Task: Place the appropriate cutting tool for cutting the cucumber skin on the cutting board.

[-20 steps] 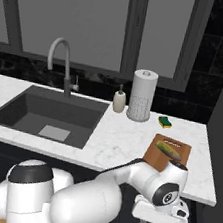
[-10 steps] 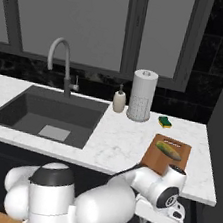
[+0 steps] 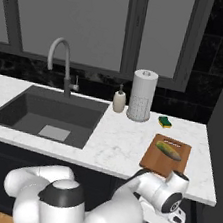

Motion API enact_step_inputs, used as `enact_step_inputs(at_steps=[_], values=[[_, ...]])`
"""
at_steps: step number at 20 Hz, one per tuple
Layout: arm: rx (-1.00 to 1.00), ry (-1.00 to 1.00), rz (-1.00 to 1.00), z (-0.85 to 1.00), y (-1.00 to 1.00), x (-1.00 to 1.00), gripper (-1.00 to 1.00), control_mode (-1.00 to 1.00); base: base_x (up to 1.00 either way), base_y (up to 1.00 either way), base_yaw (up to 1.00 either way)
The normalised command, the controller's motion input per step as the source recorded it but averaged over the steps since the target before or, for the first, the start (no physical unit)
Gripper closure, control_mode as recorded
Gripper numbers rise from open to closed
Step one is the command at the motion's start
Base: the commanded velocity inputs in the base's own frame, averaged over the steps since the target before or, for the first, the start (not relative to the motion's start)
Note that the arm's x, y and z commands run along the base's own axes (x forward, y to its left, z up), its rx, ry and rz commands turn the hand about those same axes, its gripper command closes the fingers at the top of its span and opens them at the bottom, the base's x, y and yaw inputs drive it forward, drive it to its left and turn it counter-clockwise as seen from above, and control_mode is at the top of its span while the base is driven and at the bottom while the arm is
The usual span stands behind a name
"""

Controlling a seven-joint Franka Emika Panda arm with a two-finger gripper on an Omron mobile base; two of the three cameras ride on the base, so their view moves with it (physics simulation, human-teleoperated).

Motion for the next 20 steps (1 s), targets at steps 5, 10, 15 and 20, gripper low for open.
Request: enact_step_inputs(at_steps=[5,10,15,20], values=[[-0.01,0.00,0.00,-0.37,-0.04,0.00,-1.00,-1.00,0.00,0.00,0.00],[-0.02,0.00,0.00,-0.39,0.00,0.00,-1.00,-1.00,0.00,0.00,0.00],[0.00,0.00,0.00,-0.16,-0.01,0.03,-1.00,-1.00,0.00,0.00,0.00],[-0.03,0.00,0.00,-0.28,0.08,0.00,-1.00,-1.00,0.00,0.00,0.00]])
